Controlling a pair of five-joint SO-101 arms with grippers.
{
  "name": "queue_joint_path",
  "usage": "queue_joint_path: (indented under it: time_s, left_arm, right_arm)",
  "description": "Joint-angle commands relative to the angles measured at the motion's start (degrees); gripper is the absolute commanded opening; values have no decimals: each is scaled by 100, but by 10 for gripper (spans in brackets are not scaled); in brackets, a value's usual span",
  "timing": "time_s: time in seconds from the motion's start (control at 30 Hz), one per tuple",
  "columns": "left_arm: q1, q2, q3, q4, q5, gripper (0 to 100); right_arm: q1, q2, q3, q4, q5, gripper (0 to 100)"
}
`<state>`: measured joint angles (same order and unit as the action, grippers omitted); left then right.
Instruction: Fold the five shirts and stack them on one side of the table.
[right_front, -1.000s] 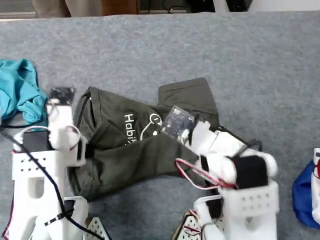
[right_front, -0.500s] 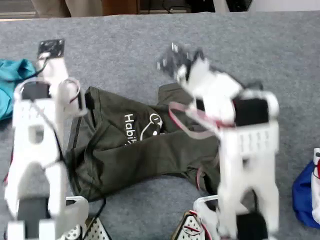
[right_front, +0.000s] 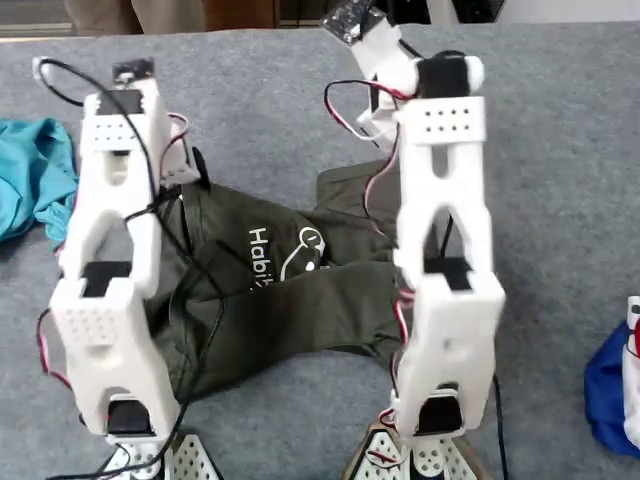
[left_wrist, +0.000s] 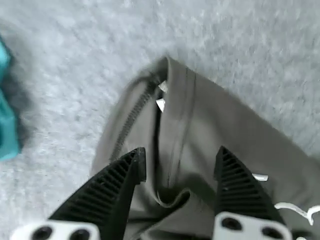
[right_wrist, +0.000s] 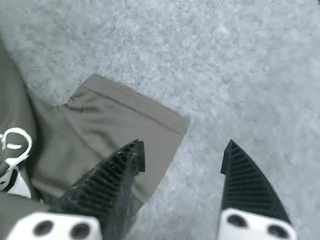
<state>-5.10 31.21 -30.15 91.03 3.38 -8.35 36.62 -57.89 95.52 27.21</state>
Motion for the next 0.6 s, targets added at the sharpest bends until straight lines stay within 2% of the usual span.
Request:
queue_joint_path:
  time_s: [0.0,0.2,0.57]
  left_arm:
    - [123,382,-835,633,114,203]
    - [53,892,-1301,730,668,201]
    - [132,1367,-1099,862,1002,199]
  right_arm:
    - [75,813,-1288,290,-44,252]
    - [84,1719,-2492,360,-9,252]
    - [198,2053,-2510,97,-18,252]
